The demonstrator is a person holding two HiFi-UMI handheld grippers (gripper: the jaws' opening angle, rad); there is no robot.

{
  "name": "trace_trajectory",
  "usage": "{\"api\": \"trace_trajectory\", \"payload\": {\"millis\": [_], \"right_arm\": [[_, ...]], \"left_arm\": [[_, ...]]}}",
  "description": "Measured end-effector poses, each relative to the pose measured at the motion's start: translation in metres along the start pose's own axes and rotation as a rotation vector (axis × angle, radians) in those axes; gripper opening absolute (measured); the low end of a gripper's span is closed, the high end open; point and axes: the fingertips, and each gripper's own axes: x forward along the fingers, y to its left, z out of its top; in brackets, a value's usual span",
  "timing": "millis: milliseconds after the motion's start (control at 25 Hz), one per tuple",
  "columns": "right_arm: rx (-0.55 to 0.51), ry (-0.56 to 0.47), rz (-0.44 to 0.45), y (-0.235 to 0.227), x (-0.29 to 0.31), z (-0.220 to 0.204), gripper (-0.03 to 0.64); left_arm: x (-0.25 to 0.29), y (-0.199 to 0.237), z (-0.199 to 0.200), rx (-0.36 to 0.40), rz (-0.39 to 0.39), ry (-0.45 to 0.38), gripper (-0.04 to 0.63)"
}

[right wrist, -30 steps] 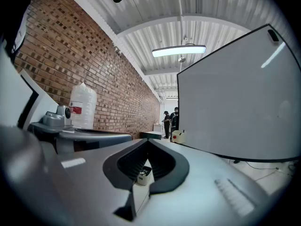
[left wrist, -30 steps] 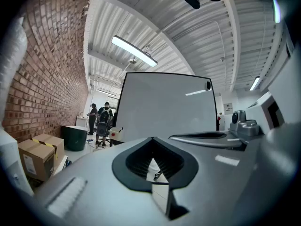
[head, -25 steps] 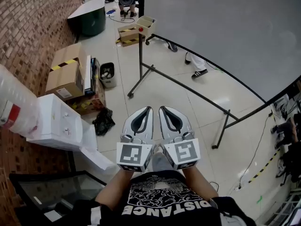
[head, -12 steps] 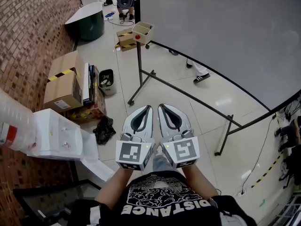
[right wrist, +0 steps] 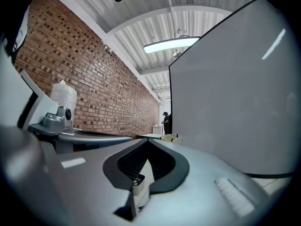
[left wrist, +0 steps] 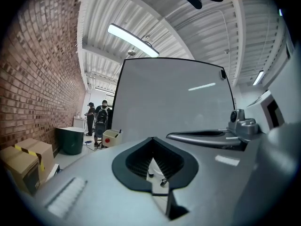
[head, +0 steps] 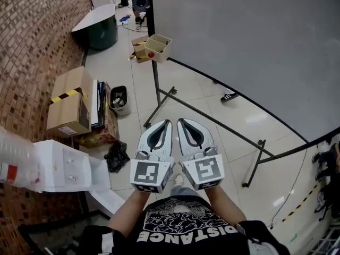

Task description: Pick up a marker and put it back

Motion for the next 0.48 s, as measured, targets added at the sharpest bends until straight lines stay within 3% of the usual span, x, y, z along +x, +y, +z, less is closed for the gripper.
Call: {"api": "trace_trajectory", "payload": {"millis": [480], "right_arm": [[0.019, -0.009, 0.055, -0.055, 0.052, -0.004, 0.0]], "left_arm": [[0.073, 0.013, 0.0, 0.022, 0.043, 0.006, 0.006]]}}
